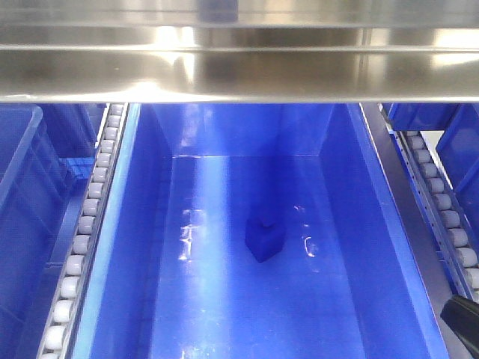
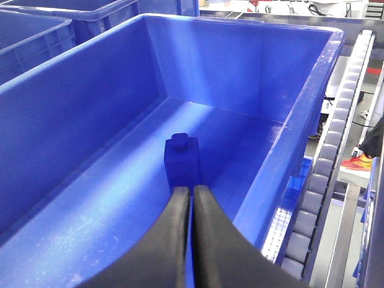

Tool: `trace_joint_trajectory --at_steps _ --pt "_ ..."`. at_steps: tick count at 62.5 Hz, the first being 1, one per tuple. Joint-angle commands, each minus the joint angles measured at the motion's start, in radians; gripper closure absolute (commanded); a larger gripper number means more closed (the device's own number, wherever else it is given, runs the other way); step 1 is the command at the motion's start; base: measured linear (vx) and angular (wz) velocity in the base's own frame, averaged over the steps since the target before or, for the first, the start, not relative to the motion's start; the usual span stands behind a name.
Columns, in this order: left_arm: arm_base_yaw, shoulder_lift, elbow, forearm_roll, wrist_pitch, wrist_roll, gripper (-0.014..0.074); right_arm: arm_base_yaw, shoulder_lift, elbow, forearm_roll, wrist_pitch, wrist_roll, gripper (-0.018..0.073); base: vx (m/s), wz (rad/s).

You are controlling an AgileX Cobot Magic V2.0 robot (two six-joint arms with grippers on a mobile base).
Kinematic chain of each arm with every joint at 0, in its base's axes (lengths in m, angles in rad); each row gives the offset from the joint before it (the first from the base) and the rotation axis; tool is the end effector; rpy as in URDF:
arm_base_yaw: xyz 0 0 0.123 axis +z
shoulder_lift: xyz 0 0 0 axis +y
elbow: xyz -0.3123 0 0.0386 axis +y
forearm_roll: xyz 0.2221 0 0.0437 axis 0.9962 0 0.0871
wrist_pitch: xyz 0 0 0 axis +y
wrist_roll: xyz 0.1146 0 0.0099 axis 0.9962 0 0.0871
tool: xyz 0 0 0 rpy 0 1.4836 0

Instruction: Pour parts from conveyor to right shelf

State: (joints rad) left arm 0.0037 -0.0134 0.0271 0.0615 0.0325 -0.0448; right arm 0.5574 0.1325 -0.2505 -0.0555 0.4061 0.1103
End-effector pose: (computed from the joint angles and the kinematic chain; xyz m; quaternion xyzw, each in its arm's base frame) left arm 0.0248 0.0003 0.2027 0.0038 0.6924 0.0080 0.7214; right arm 0.0214 0.0104 0.2491 -0.1841 0.7521 0.1840 0.6055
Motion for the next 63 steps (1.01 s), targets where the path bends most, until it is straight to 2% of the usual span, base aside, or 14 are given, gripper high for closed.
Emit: trace_joint_trajectory --at_steps 1,20,24,35,45,55,63 --pt "0.001 -0.014 0.030 -0.002 -0.073 -0.008 0.0603 -0.005 0.009 -0.026 -0.005 -0.073 -0.005 0.0568 0.00 0.00" --pt "0.001 -0.014 0.030 -0.002 -0.073 -0.008 0.0603 -0.022 0.003 -0.026 -0.012 -0.077 -0.004 0.0568 0.00 0.00" --pt "0.001 -0.014 0.030 -0.002 -0.073 -0.008 0.0603 -0.081 -0.010 -0.026 -0.014 -0.074 -0.004 0.0568 0.00 0.00" --pt "0.001 -0.014 0.030 -0.002 -0.073 -0.008 0.0603 -0.303 -0.025 -0.026 -0.013 -0.078 -0.004 0.0568 0.00 0.00" --pt "0.001 -0.014 0.030 -0.002 -0.073 -0.008 0.0603 -0.460 -0.030 -0.009 -0.016 -0.092 -0.008 0.0568 0.00 0.00" --pt "0.001 -0.014 0.030 -0.002 -0.073 -0.008 0.0603 -0.602 -0.094 0.127 -0.016 -0.251 -0.004 0.0568 0.00 0.00" --pt "0.001 -0.014 0.030 -0.002 -0.073 -0.008 0.0603 -0.672 -0.163 0.242 -0.015 -0.361 -0.004 0.0568 0.00 0.00"
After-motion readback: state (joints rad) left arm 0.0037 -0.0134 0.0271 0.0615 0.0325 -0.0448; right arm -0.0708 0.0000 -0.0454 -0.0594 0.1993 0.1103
